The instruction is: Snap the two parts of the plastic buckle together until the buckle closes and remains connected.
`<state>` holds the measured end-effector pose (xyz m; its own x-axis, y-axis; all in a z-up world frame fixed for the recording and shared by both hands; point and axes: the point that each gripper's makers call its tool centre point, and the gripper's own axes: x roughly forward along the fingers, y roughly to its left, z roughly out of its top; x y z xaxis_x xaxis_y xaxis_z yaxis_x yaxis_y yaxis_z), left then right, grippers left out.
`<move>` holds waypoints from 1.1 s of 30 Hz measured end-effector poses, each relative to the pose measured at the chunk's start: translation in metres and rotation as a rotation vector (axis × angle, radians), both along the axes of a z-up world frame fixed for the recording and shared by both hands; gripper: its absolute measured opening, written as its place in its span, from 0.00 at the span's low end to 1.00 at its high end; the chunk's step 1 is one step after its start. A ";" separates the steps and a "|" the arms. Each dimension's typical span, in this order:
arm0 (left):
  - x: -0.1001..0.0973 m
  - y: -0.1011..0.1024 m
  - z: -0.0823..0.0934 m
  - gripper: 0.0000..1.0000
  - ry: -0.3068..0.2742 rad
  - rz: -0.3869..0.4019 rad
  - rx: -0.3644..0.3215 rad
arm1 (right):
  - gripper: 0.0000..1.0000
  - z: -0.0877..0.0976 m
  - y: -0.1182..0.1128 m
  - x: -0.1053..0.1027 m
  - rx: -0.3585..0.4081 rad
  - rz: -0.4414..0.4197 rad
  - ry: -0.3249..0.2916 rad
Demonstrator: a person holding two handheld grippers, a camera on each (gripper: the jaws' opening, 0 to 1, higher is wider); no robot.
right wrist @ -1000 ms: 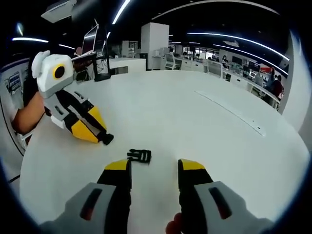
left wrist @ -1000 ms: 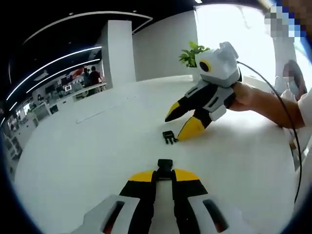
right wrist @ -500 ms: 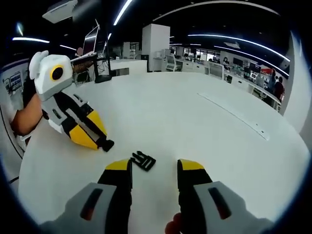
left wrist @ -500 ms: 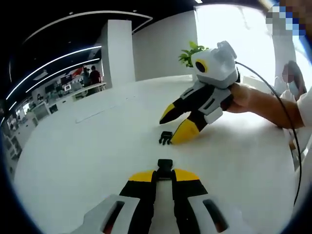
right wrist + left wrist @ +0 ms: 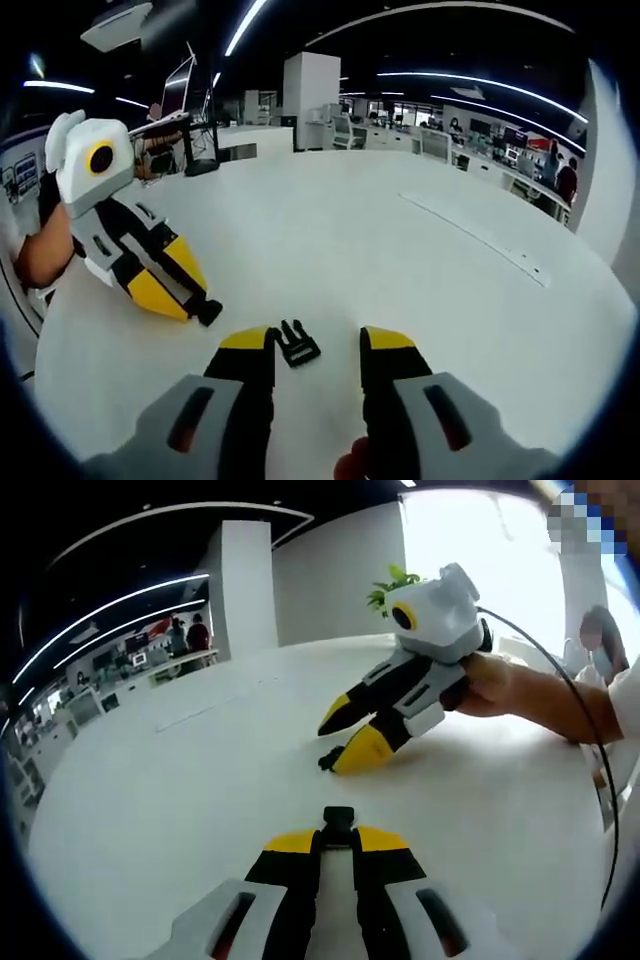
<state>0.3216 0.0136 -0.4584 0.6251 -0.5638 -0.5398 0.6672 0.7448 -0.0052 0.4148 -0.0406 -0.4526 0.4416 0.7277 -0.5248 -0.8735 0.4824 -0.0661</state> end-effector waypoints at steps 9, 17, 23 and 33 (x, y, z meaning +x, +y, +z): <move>-0.005 -0.002 0.001 0.12 0.000 -0.001 0.003 | 0.34 0.005 -0.001 -0.017 0.008 0.069 0.012; -0.007 -0.002 0.001 0.12 0.000 -0.003 0.003 | 0.25 0.001 -0.004 -0.028 -0.001 0.105 0.020; -0.008 -0.001 0.001 0.12 0.002 -0.004 -0.003 | 0.23 -0.002 -0.004 -0.030 0.004 0.118 0.028; -0.001 0.002 0.000 0.12 0.000 -0.006 0.000 | 0.19 0.000 -0.007 -0.036 0.020 0.115 0.026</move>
